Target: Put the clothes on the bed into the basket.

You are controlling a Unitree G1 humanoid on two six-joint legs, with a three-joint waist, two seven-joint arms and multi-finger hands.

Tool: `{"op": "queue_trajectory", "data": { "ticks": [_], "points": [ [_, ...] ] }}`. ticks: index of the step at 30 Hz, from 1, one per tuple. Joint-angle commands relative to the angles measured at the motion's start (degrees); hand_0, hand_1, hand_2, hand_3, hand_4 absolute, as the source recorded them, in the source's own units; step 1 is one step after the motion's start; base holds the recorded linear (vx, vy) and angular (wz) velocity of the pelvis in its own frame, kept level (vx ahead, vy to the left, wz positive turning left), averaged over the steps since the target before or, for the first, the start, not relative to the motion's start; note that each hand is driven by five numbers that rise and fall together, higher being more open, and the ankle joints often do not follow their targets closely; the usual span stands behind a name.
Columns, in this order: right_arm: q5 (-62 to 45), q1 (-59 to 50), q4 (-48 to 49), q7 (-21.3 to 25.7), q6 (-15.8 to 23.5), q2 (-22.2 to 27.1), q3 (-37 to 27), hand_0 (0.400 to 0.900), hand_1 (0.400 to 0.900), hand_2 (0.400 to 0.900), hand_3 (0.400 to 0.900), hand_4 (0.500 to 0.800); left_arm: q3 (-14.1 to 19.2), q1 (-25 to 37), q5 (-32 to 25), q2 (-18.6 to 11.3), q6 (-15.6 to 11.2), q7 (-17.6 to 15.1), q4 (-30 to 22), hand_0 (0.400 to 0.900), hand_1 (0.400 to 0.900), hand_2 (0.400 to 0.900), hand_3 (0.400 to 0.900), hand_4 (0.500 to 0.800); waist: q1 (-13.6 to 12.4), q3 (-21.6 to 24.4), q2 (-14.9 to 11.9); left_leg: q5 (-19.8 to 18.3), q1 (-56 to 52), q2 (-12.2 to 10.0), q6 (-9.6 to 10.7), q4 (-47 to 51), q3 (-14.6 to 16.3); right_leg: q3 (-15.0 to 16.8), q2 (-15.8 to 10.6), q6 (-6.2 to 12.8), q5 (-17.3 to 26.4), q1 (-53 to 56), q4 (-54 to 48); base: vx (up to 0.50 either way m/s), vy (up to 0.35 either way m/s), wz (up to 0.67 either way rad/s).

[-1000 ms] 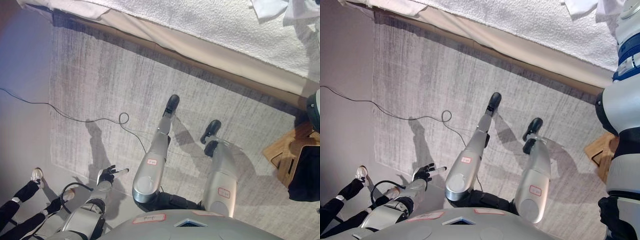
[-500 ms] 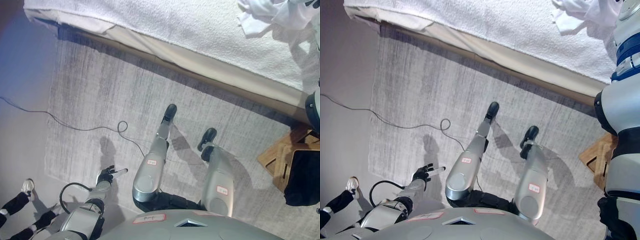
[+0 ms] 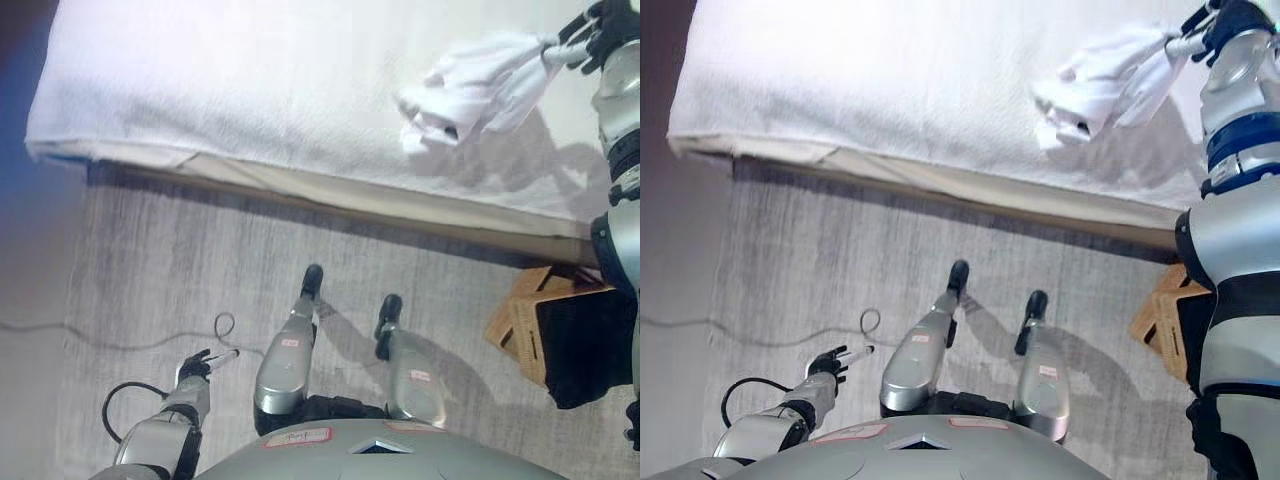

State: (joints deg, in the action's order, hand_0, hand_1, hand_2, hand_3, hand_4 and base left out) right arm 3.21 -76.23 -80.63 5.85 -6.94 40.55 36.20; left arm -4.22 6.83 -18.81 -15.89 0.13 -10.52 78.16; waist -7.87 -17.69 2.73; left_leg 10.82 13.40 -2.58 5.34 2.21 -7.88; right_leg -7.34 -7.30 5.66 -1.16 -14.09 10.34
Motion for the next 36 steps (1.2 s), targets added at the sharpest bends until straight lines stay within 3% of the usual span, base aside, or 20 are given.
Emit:
{"op": "queue_trajectory", "data": {
  "ticks": [1, 4, 5, 14, 25, 36],
  "points": [
    [1.8, -1.3, 4.0, 4.6, 1.6, 6.6, 3.1, 0.4, 0.4, 0.4, 0.4, 0.5, -0.4, -4.6, 1.0, -3.2, 1.4, -1.6, 7.0, 0.9, 0.9, 0.9, 0.9, 0.8, 1.3, 6.3, -3.4, -2.5, -2.8, 0.4, 0.6, 2.1, 1.7, 1.5, -1.8, 1.7, 5.4, 4.2, -7.6, 0.06, 0.006, -0.26],
    [2.1, 1.5, 5.4, 4.2, 1.7, 8.4, 1.7, 0.4, 0.4, 0.4, 0.4, 0.5, 0.6, -5.5, 1.8, -3.3, 1.8, -1.3, 7.6, 0.9, 0.9, 0.9, 0.9, 0.8, 2.4, 8.6, -4.2, -3.4, -5.0, -0.1, 0.6, 2.5, 3.1, 2.5, -1.7, 2.0, 6.1, 6.0, -9.4, 0.06, 0.007, -0.35],
    [2.1, 2.4, 6.3, 4.2, 1.7, 8.4, 1.2, 0.4, 0.4, 0.4, 0.4, 0.5, 0.2, -3.5, 2.0, -2.3, 2.0, -2.2, 7.7, 0.9, 0.9, 0.9, 0.9, 0.8, 4.1, 10.1, -4.7, -4.1, -6.6, -0.6, 0.5, 2.8, 5.0, 3.7, -1.5, 2.27, 6.8, 6.6, -10.5, 0.09, 0.002, -0.63],
    [1.5, 9.7, 10.2, 3.5, 1.8, 13.2, -2.6, 0.4, 0.4, 0.4, 0.4, 0.5, 2.1, -4.8, 3.3, -1.4, 3.0, -1.5, 8.4, 0.9, 0.9, 0.9, 0.9, 0.8, 7.4, 14.2, -6.2, -6.9, -12.1, -1.8, -0.1, 2.8, 11.2, 9.4, -0.2, 2.9, 8.6, 8.6, -13.0, 0.06, -0.004, -0.48],
    [0.5, 22.8, 10.3, 3.0, 1.2, 17.8, -11.5, 0.4, 0.4, 0.4, 0.4, 0.5, 2.3, -5.3, 5.2, -1.2, 3.8, -1.1, 8.5, 0.9, 0.9, 0.9, 0.9, 0.8, 10.8, 16.1, -5.4, -8.3, -14.9, -2.5, -0.1, 2.8, 14.6, 12.1, 0.8, 3.18, 8.4, 9.6, -13.6, 0.02, -0.009, -0.22],
    [0.9, 23.5, 9.1, 2.5, 0.2, 24.2, -12.7, 0.4, 0.4, 0.4, 0.4, 0.5, 2.4, -5.4, 5.2, -1.5, 3.9, -0.7, 8.5, 0.9, 0.9, 0.9, 0.9, 0.8, 13.1, 15.4, -2.7, -8.4, -15.8, -2.9, 0.3, 2.8, 16.9, 14.2, 1.4, 3.09, 8.2, 9.4, -13.8, -0.01, -0.027, -0.12]
  ]
}}
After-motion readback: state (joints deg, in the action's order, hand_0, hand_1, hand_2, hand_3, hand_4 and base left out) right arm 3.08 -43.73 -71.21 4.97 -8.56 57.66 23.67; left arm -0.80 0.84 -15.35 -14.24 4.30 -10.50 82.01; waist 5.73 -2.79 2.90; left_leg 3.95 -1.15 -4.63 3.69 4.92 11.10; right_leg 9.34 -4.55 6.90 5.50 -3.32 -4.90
